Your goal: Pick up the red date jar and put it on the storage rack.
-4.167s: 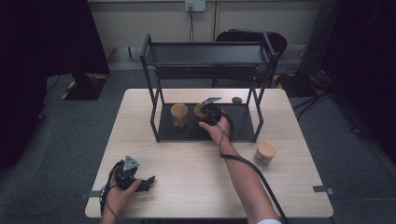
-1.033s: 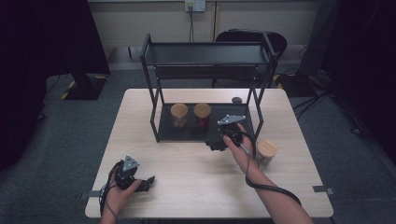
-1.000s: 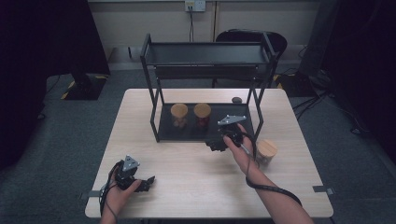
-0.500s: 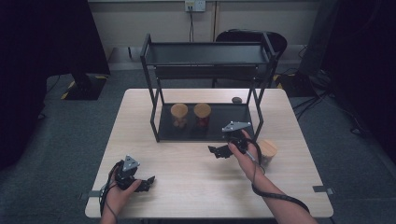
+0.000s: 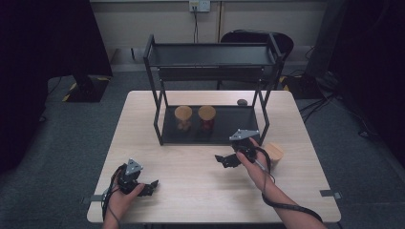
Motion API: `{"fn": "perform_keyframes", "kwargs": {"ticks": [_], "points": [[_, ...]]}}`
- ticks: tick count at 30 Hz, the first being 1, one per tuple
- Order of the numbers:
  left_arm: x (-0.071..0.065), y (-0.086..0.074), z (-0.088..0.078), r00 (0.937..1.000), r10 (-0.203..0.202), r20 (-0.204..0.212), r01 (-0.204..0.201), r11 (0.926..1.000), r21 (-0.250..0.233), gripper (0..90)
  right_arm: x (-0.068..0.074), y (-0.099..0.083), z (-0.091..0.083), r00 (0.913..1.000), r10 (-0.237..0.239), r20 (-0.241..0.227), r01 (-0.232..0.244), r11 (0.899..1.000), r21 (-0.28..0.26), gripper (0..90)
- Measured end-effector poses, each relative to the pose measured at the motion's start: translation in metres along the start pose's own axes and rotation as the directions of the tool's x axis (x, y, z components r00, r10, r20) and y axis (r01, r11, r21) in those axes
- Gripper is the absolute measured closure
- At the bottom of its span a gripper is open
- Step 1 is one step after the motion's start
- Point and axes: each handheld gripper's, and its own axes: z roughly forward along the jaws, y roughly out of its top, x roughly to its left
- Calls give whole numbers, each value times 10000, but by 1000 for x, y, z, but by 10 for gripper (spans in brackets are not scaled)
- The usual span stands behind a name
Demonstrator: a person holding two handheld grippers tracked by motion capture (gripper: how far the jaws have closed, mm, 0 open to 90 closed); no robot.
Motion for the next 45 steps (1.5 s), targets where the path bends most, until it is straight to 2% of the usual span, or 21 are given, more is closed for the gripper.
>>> {"fn": "perform_keyframes", "kwargs": {"ticks": [19,38,45], "points": [[0,0,0,10000,2,-4,-2,10000,11,3,0,-19,-17,9996,-66,-263,68,10000,66,28],[0,0,0,10000,3,-7,-3,10000,11,3,5,-37,-33,9984,-333,-452,337,9994,77,29],[0,0,0,10000,7,-6,-7,10000,13,3,2,-44,-40,9988,-213,-432,218,9997,122,29]]}}
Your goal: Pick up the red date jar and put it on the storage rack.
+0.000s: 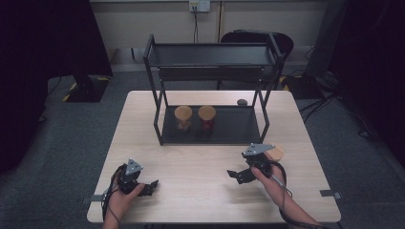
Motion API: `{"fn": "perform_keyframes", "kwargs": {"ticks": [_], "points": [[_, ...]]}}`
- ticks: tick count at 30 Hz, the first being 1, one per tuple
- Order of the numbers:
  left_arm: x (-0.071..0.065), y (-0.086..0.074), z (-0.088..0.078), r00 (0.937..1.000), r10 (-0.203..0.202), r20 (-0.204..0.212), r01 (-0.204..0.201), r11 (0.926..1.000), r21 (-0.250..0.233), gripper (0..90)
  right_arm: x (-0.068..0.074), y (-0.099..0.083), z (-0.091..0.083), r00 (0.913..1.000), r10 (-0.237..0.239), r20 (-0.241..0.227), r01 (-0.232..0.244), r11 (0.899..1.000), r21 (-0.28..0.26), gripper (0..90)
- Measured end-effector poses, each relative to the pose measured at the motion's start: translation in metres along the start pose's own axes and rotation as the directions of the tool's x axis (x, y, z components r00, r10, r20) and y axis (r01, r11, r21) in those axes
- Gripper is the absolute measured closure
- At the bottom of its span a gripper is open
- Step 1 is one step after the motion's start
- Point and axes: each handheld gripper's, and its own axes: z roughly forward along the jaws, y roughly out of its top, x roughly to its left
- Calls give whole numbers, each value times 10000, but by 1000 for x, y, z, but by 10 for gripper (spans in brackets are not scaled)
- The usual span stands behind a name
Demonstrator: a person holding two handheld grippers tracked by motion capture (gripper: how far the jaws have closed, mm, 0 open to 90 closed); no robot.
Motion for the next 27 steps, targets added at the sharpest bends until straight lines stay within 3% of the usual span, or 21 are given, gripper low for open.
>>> {"fn": "perform_keyframes", "kwargs": {"ticks": [27], "points": [[0,0,0,10000,-6,-2,6,10000,-1,3,6,-32,-17,9974,-113,-710,135,9994,306,37]]}}
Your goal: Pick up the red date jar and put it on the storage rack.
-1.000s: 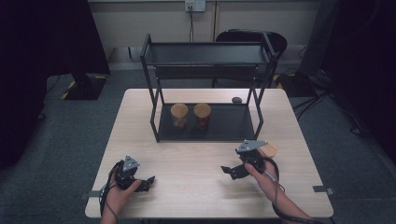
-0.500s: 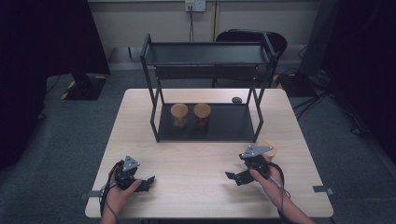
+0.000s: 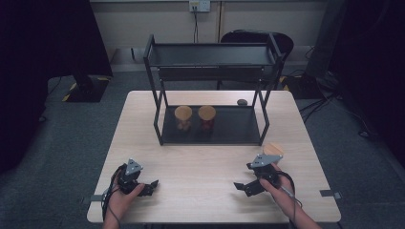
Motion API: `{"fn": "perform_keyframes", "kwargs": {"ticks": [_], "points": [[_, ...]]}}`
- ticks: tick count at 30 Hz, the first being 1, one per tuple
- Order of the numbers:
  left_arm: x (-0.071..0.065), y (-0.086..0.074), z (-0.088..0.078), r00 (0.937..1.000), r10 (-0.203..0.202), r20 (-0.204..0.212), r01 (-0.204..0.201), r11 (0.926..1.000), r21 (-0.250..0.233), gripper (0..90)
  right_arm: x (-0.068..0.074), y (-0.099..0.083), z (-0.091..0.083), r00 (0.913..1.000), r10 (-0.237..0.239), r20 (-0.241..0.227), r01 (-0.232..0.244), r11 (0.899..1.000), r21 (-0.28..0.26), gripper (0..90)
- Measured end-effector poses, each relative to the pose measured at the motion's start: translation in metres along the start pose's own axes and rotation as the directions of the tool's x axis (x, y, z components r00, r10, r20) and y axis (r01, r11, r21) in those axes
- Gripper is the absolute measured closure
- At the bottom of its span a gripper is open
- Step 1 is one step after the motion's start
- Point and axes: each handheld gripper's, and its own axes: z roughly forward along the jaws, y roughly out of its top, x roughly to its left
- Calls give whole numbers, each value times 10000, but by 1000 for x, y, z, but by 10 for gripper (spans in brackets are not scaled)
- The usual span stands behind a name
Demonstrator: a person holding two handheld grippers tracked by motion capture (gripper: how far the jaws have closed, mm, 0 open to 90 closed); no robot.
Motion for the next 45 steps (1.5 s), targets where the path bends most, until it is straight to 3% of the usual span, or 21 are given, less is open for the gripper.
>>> {"fn": "perform_keyframes", "kwargs": {"ticks": [24,45], "points": [[0,0,0,10000,-2,-1,2,10000,-3,3,-9,-20,-21,9996,114,-245,-113,9999,34,36],[0,0,0,10000,-3,-7,3,10000,-3,3,-21,-40,-43,9995,155,267,-161,9996,234,36]]}}
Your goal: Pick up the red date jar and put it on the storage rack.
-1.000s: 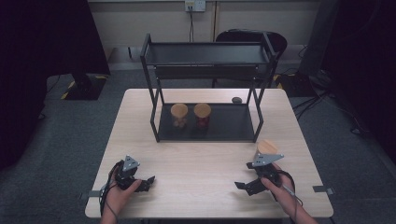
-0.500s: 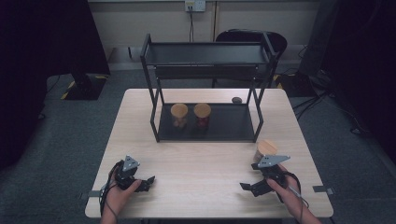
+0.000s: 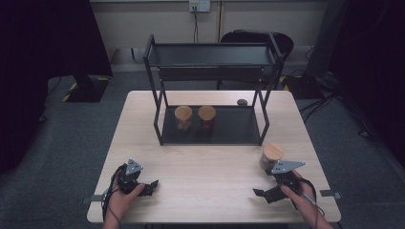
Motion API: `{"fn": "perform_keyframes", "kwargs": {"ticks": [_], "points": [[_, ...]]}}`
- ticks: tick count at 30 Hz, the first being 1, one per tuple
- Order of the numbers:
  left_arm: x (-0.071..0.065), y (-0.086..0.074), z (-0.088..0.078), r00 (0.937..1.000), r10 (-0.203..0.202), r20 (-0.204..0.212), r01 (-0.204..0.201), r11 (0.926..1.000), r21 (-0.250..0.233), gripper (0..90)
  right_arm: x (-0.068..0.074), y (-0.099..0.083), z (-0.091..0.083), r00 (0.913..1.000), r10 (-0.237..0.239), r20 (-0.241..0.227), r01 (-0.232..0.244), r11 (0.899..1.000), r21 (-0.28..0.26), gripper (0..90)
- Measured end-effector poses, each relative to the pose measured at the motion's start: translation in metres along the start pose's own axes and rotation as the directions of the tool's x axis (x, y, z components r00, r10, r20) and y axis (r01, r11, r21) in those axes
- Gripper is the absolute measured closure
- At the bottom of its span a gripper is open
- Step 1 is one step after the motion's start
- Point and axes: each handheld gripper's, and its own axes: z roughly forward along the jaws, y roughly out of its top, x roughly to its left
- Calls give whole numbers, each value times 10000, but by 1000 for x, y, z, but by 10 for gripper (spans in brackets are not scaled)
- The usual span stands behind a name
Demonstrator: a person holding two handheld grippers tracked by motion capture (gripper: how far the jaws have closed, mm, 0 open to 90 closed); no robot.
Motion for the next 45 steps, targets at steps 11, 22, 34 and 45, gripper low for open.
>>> {"fn": "perform_keyframes", "kwargs": {"ticks": [11,22,34,45], "points": [[0,0,0,10000,-1,-3,1,10000,-2,3,-8,-11,-11,9992,172,371,-175,9998,74,36],[0,0,0,10000,3,0,-3,10000,0,3,-17,-21,-22,9944,414,973,-416,9991,-7,32],[0,0,0,10000,-3,1,3,10000,-2,3,-32,-30,-34,9815,736,1770,-726,9973,-119,26],[0,0,0,10000,4,-6,-4,10000,2,3,-41,-41,-39,9620,1102,2499,-1103,9938,-136,23]]}}
